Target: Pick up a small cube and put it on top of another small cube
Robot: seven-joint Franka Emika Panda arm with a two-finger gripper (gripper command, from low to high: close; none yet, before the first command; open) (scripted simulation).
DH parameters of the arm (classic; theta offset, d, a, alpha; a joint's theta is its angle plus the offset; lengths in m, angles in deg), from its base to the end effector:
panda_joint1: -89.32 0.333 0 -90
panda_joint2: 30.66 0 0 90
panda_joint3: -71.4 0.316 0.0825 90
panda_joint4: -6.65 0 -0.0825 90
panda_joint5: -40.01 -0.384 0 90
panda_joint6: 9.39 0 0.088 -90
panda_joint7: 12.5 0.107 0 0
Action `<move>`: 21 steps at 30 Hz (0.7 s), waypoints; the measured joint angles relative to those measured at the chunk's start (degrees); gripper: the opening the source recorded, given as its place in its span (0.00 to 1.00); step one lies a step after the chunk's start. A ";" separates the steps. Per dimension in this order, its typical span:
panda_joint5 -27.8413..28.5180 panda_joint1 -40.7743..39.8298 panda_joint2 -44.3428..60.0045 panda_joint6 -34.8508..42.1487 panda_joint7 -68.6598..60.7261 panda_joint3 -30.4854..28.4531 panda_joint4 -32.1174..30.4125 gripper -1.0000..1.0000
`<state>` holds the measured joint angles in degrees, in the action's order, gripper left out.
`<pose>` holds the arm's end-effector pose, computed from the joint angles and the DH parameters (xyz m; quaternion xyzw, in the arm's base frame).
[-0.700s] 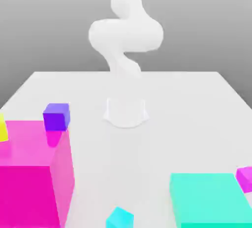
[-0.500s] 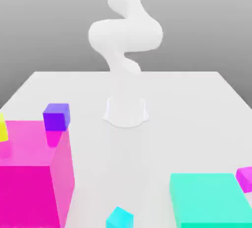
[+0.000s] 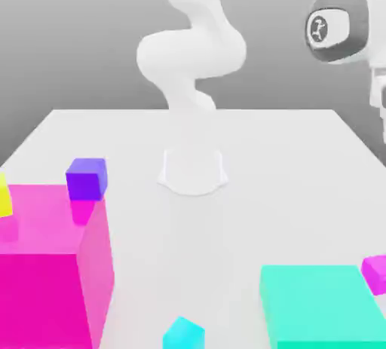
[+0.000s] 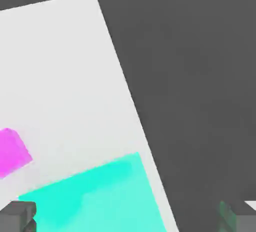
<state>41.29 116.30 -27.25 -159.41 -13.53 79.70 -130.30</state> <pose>0.4196 0.2976 0.3101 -0.9441 -0.3187 -0.0814 0.0229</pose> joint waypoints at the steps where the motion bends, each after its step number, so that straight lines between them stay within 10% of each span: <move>1: 0.68 0.63 2.11 -0.76 -1.53 0.39 -0.21 0.50; 10: 9.34 6.13 21.08 -10.53 -6.00 0.29 0.39 0.50; 11: 9.93 6.70 22.81 -11.87 -5.58 -0.39 0.76 0.00; 21: 8.22 5.51 18.18 -8.17 -6.92 1.23 -0.28 0.00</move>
<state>49.51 121.82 -9.07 -167.58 -20.45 80.92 -130.58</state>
